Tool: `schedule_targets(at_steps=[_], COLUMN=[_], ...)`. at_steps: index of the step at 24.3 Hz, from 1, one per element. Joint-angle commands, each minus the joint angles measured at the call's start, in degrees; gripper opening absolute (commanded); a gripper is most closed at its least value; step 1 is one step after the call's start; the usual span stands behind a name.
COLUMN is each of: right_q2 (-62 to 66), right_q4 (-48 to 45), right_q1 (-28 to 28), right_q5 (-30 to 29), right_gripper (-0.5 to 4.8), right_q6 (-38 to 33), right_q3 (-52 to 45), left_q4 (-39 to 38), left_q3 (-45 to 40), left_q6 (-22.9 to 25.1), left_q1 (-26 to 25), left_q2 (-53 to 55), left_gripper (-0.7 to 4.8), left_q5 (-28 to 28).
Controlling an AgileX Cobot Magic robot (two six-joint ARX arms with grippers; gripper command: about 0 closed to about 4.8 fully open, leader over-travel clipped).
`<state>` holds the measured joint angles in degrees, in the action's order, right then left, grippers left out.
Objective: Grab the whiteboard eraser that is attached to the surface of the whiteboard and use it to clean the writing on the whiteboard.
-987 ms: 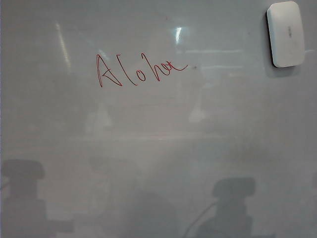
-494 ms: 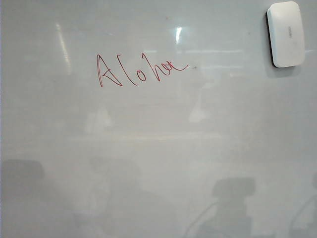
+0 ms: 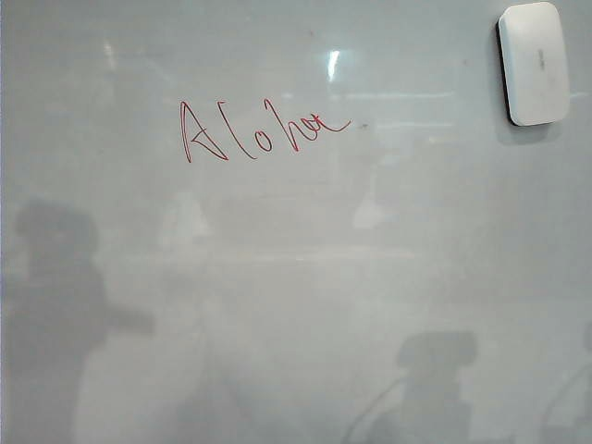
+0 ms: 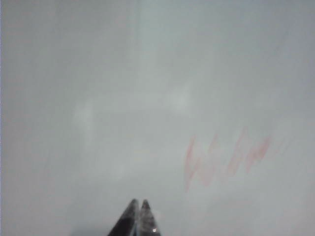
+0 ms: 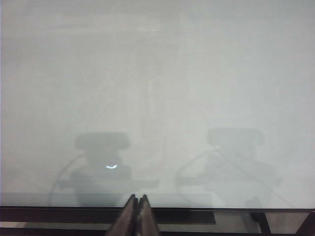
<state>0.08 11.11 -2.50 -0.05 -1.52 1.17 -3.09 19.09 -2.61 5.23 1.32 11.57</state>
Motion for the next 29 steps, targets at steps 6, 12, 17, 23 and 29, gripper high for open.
schedule_targets(at_steps=[6, 12, 17, 23, 29], right_q2=[0.0, 0.0, 0.0, 0.0, 0.0], right_q4=[-0.6, -0.6, -0.6, -0.6, -0.6], right_q1=[0.0, 0.0, 0.0, 0.0, 0.0], right_q5=[0.1, 0.1, 0.1, 0.1, 0.1], right_gripper=[-0.05, -0.05, -0.05, -0.05, -0.05], right_q6=[-0.2, -0.2, -0.2, -0.2, -0.2], right_q3=[0.3, 0.3, 0.3, 0.3, 0.3], left_q4=[-30.9, -54.3, -64.1, -64.2, -67.0], left_q3=[27.3, 40.6, 46.1, 46.1, 46.1], left_q6=[-2.3, -2.0, -2.0, -1.9, -1.9], left_q1=[1.0, 1.0, 1.0, 1.0, 1.0], left_q2=[0.1, 0.0, 0.0, 0.0, 0.0], left_gripper=[-0.05, -0.04, -0.04, -0.04, -0.04], left_q5=[19.6, 21.2, 21.9, 21.5, 20.5])
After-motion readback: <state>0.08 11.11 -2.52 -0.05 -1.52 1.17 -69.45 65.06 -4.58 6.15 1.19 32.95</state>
